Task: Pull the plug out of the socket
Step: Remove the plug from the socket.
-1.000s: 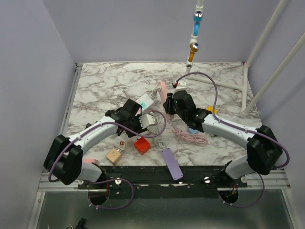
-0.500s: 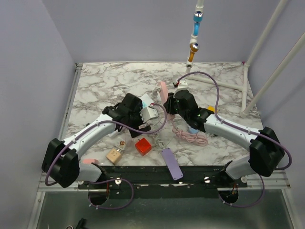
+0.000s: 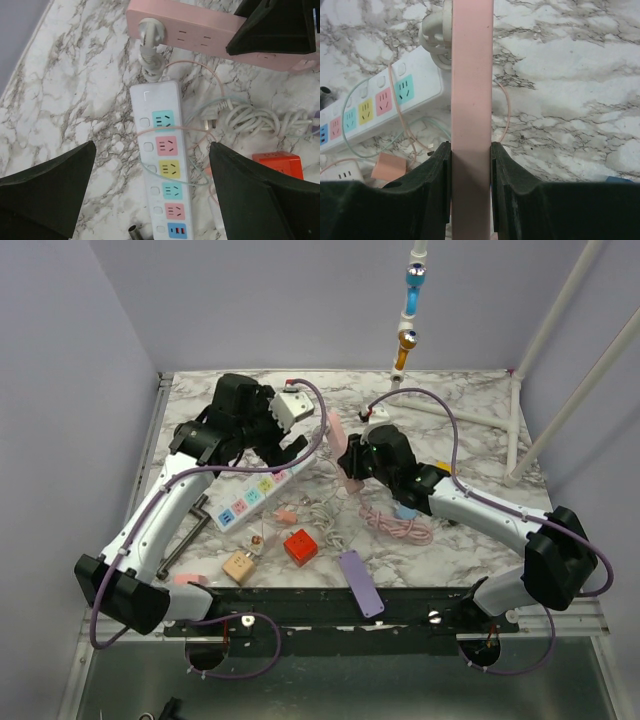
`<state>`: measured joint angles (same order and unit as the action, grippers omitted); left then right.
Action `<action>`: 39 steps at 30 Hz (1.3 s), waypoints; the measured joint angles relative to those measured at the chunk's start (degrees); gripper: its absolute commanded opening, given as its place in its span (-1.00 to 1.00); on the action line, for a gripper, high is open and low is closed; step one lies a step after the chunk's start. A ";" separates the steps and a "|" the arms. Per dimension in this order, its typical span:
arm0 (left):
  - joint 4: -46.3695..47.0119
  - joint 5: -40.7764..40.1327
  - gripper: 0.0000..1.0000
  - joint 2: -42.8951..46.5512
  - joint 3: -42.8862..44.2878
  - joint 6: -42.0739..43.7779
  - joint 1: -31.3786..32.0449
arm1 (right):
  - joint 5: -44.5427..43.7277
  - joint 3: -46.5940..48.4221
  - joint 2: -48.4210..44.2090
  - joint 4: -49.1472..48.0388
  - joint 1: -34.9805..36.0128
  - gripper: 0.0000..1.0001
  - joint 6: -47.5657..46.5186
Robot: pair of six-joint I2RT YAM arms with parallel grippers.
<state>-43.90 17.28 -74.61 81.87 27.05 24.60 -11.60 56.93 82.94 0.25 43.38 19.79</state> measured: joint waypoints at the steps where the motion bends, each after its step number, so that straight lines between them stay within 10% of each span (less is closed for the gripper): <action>1: 0.04 0.35 0.97 -0.63 0.09 -0.17 0.00 | 0.68 0.42 0.00 0.09 0.00 -0.99 -0.22; 36: 22.12 14.62 0.97 -13.75 -7.06 6.82 -4.28 | 8.28 5.18 0.00 2.95 0.61 -0.99 -2.89; 39: 22.56 14.34 0.56 -14.93 -7.10 7.45 -4.28 | 8.26 5.18 0.00 2.95 0.66 -0.99 -2.89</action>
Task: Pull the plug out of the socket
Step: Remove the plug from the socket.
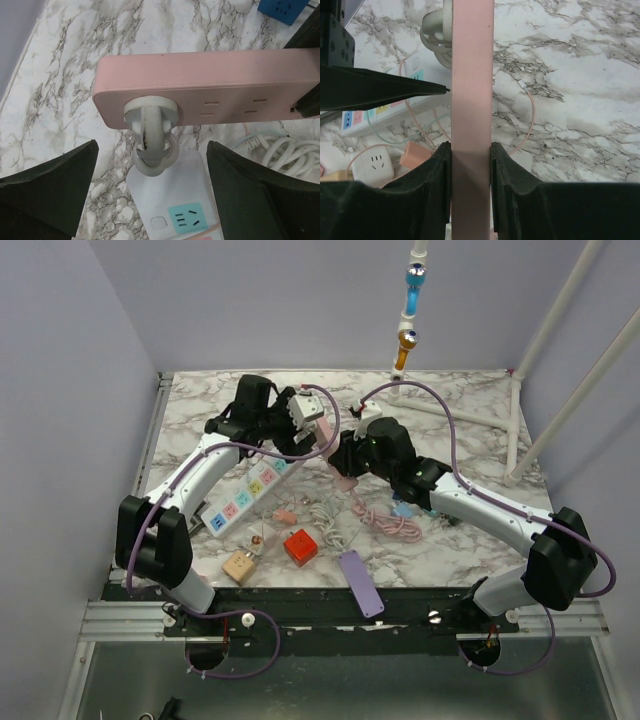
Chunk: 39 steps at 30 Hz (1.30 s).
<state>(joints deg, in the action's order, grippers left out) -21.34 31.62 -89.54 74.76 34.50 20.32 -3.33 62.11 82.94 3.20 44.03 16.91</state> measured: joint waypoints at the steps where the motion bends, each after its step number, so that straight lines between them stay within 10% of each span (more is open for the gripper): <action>1: 0.00 -0.02 0.39 -0.24 0.04 0.11 0.00 | 0.00 0.00 0.00 0.02 0.02 -0.99 0.00; 10: -3.48 0.70 -1.00 -4.13 4.42 -0.17 0.33 | -0.31 0.00 0.00 -0.13 0.07 -0.99 0.22; 15: -4.22 0.48 -1.00 -4.13 4.50 0.20 0.42 | -0.39 0.00 0.00 -0.44 0.04 -0.86 1.16; 23: -3.04 0.44 -1.00 -2.47 3.21 -0.96 0.28 | 0.85 0.04 0.68 -2.62 0.17 0.32 3.06; 39: -2.99 3.41 -1.00 2.38 0.09 0.33 0.44 | 13.66 2.97 9.16 -10.14 -4.52 0.24 4.11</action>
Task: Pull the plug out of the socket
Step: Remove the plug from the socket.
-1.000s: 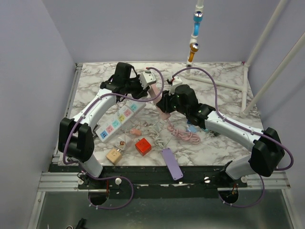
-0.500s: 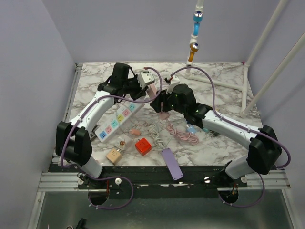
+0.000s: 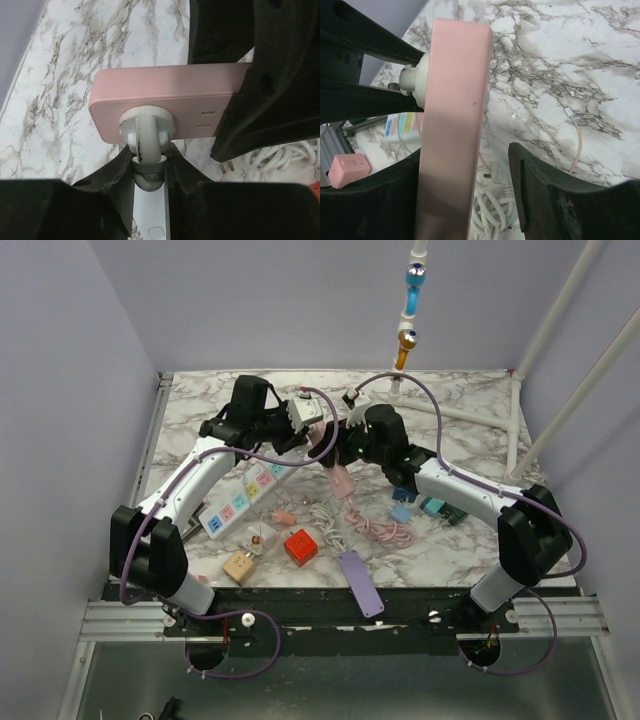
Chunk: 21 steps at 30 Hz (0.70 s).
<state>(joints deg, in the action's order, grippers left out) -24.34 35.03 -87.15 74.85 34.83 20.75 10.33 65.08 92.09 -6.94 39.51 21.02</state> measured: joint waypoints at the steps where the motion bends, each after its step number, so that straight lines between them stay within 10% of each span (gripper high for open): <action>1: 0.00 0.00 -1.00 0.20 -0.11 0.33 0.00 | 1.92 0.13 0.37 -0.31 -0.72 0.20 0.24; 21: 0.04 -3.67 -1.00 0.81 -1.40 3.58 1.60 | 7.93 3.93 4.46 0.44 -1.97 -0.93 2.12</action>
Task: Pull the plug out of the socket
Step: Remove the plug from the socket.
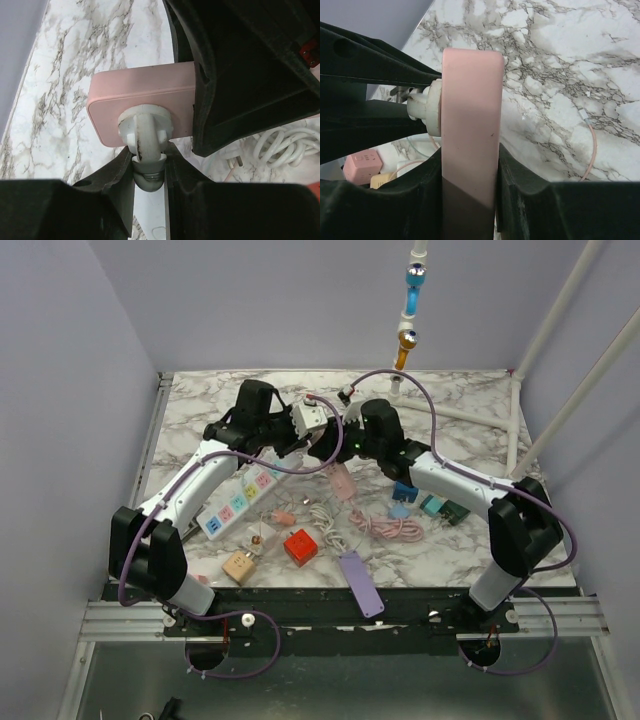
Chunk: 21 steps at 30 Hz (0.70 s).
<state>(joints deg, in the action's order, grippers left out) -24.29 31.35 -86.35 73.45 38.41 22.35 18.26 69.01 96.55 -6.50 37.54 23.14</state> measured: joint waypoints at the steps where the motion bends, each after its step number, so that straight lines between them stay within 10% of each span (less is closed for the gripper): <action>1: 0.09 -0.09 -1.00 0.00 -0.11 0.07 0.15 | -0.24 -0.22 -0.17 0.07 0.04 -0.98 0.04; 21: 1.81 -4.26 -1.00 0.00 -0.42 1.90 0.50 | -3.58 6.54 3.80 7.15 0.04 -0.99 -0.17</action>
<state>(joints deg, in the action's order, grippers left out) -22.48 27.09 -86.35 73.03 40.32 22.85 14.68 75.55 100.36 0.64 37.58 22.96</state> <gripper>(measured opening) 0.233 0.385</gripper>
